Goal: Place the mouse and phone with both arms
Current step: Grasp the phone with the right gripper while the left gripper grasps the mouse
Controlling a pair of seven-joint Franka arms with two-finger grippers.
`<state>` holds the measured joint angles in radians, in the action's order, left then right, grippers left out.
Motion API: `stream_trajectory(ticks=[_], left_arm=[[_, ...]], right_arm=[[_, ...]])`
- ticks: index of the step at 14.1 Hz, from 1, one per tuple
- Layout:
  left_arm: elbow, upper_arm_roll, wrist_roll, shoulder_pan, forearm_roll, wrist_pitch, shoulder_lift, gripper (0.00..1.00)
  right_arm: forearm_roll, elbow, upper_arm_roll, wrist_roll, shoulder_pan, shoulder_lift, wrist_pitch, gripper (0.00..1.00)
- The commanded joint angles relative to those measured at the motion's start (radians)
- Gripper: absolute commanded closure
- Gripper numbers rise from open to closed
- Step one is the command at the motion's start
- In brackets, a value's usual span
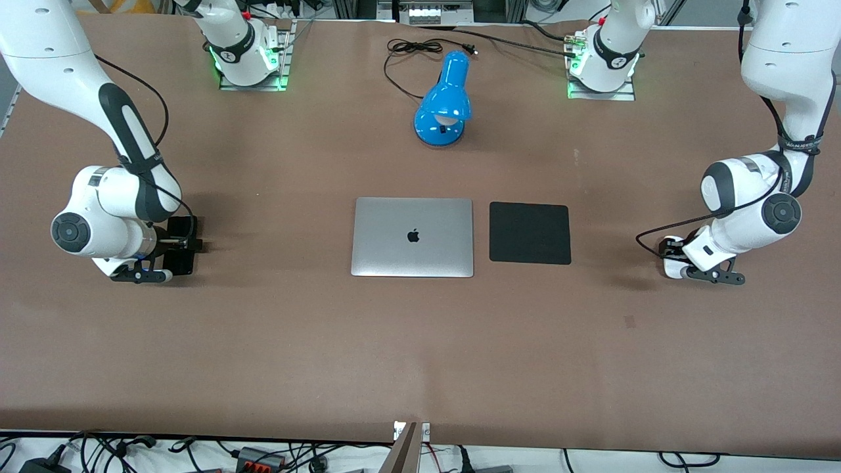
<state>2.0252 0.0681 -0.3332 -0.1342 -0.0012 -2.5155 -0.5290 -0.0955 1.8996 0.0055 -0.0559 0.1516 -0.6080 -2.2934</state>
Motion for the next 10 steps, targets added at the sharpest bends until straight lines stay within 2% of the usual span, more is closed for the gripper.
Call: stream_trajectory(ticks=[1, 2, 3, 4, 5, 6, 10], left_arm=[[-0.046, -0.025, -0.003, 0.013, 0.004, 0.085, 0.059, 0.69], [-0.1, -0.048, 0.002, 0.019, 0.004, 0.183, 0.069, 0.69], [-0.152, -0.077, 0.028, 0.022, 0.004, 0.283, 0.072, 0.69], [-0.21, -0.115, 0.092, 0.022, 0.004, 0.396, 0.073, 0.68], [-0.25, -0.149, 0.161, 0.024, 0.004, 0.49, 0.073, 0.67], [-0.276, -0.192, 0.239, 0.024, 0.004, 0.544, 0.073, 0.66], [-0.249, -0.374, 0.529, 0.025, 0.018, 0.547, 0.075, 0.66]], right_arm=[[0.002, -0.001, 0.011, -0.022, 0.014, -0.007, -0.009, 0.01], [0.002, -0.001, 0.011, -0.022, 0.013, -0.006, -0.006, 0.17], [0.002, -0.002, 0.011, -0.022, 0.014, -0.003, -0.005, 0.42], [0.002, -0.002, 0.011, -0.024, 0.014, -0.001, -0.001, 0.6], [0.002, -0.002, 0.011, -0.025, 0.01, 0.004, 0.002, 0.73], [0.002, -0.004, 0.011, -0.041, 0.008, 0.01, 0.011, 0.8], [0.002, -0.007, 0.013, -0.044, -0.003, 0.069, 0.06, 0.84]])
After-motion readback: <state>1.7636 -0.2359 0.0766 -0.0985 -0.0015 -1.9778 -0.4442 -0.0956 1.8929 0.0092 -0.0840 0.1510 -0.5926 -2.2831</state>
